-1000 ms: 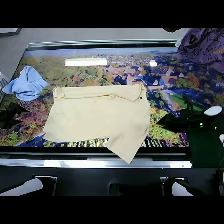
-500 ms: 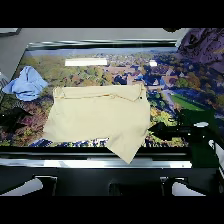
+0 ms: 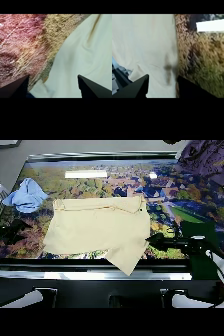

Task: Fold the clothes and pants, and hang the long-sleeved shirts on hangers.

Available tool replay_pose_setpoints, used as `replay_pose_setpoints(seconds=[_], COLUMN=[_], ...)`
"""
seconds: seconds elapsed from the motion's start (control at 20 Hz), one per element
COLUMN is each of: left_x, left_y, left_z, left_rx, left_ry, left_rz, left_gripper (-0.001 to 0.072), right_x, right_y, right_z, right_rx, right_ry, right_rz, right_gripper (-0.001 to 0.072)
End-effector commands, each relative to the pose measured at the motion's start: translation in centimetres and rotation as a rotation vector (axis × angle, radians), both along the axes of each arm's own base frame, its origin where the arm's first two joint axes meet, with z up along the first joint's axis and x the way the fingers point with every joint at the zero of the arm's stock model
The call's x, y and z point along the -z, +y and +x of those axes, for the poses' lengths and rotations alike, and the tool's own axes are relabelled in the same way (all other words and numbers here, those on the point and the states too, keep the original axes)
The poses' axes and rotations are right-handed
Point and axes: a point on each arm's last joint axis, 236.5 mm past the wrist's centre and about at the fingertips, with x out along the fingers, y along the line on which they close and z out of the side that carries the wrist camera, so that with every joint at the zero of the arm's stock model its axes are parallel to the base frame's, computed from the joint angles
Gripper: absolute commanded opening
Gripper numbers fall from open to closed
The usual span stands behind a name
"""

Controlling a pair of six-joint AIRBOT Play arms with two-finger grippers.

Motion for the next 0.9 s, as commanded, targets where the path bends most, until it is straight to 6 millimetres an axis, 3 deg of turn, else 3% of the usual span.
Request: replay_pose_setpoints(seconds=[0.0,0.25,0.35,0.5,0.65,0.75,0.85], left_x=[0.0,0.0,-0.1,-0.1,0.1,1.2,2.5], left_y=[0.0,0.0,-0.4,-1.0,-0.4,-0.2,-1.2], left_z=[0.0,0.0,-0.3,-0.6,-1.2,-2.9,-4.2], left_rx=[0.000,0.000,0.000,-0.004,0.018,0.040,0.073], left_ry=[-0.001,-0.001,0.013,0.031,0.024,0.038,0.015], left_rz=[0.001,0.001,-0.019,-0.047,-0.032,-0.048,-0.113], left_gripper=[0.0707,0.0707,0.0706,0.0706,0.0706,0.0706,0.0706], right_x=[0.7,0.5,0.6,0.6,0.5,0.2,0.0], right_y=[-0.4,-0.1,-0.2,-0.2,-0.2,0.1,0.4], right_z=[0.1,-0.3,-0.2,-0.1,-0.2,-0.3,-0.5], right_rx=[0.005,-0.011,-0.008,-0.012,-0.011,-0.014,-0.022], right_ry=[0.000,0.005,0.003,-0.003,-0.002,0.004,0.010], right_rz=[-0.025,-0.014,-0.020,-0.022,-0.017,0.003,0.017], right_gripper=[0.0449,0.0369,0.0302,0.0030,0.0030,0.0029,0.0029])
